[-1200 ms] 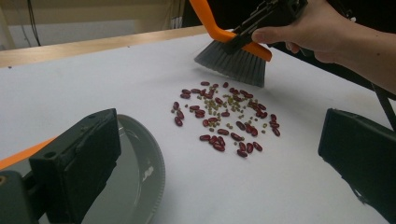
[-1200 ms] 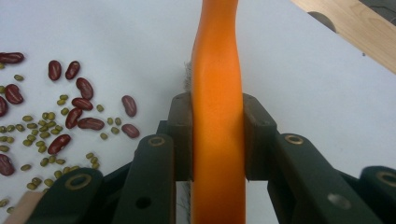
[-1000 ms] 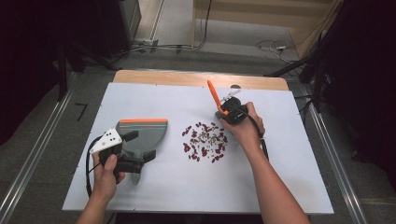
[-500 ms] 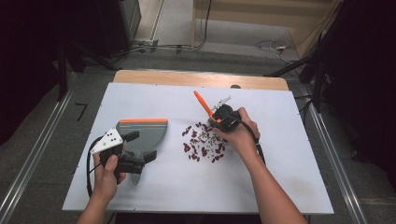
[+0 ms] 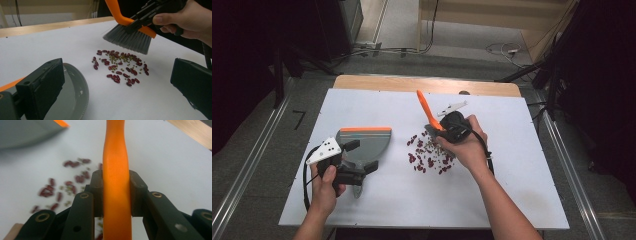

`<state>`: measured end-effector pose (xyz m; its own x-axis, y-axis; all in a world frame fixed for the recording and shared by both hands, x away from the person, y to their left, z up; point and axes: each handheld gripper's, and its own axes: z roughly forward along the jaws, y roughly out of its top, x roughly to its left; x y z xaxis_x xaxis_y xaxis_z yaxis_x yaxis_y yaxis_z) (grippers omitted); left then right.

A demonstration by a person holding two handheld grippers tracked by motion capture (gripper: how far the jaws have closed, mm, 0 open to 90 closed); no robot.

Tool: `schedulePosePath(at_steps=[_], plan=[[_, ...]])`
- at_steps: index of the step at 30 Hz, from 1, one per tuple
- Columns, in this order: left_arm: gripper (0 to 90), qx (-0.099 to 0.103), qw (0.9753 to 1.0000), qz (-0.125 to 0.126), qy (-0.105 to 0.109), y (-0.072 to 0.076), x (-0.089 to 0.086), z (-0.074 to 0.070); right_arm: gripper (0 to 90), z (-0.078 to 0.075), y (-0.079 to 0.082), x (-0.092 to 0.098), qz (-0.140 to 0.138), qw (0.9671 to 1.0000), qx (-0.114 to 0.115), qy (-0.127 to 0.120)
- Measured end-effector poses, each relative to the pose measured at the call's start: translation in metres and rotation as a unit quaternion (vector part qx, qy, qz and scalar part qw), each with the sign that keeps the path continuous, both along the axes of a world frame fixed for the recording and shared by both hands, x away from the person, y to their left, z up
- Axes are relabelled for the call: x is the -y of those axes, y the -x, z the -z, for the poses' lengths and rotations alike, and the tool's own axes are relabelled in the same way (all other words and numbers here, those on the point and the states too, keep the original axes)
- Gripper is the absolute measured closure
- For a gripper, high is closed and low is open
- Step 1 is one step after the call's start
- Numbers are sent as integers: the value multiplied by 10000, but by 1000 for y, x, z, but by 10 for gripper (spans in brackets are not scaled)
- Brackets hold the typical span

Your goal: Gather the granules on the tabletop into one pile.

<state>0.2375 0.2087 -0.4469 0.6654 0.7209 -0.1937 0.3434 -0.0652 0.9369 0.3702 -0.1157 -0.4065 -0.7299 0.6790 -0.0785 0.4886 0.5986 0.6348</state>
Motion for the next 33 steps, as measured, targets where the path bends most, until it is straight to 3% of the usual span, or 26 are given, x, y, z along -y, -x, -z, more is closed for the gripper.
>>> schedulePosePath(at_steps=[1,2,3,4,6,8,9,10,11,17,21,22,26,28,33], plan=[[0,3,10000,1,-2,0,0,0,689,0,0,0,0,10000,0,0],[0,21,10000,-1,10,0,-1,-1,689,-2,6,-8,-126,9987,-239,-431],[0,29,10000,0,21,1,-1,-1,689,-2,8,-12,-158,9974,-389,-592],[0,32,10000,-4,24,1,-1,-1,689,-2,8,-12,-158,9974,-389,-592],[0,44,10000,5,29,1,-2,-2,689,4,14,-29,-100,9933,-778,-844],[0,44,10000,6,35,1,-2,-2,689,5,16,-33,-97,9924,-862,-867],[0,39,10000,7,25,1,-2,-2,689,12,19,-43,-177,9870,-1222,-1027],[0,35,10000,5,23,1,-2,-2,689,12,19,-43,-177,9870,-1222,-1027],[0,27,10000,1,34,1,-2,-1,689,15,20,-46,-185,9850,-1324,-1094],[0,23,10000,-8,40,1,-3,-1,689,44,16,-63,81,9782,-1711,-1171],[0,35,10000,-22,57,2,-4,-1,687,50,10,-59,312,9822,-1538,-1031],[0,38,10000,-20,58,2,-4,-1,686,52,7,-56,347,9807,-1582,-1099],[0,53,9999,-45,127,2,-5,-1,679,56,1,-44,346,9830,-1487,-1024],[0,63,9998,-64,158,3,-5,-1,679,55,-1,-37,559,9832,-1447,-962],[0,139,9996,-64,244,5,-6,-3,677,54,-4,-27,709,9839,-1374,-892]])
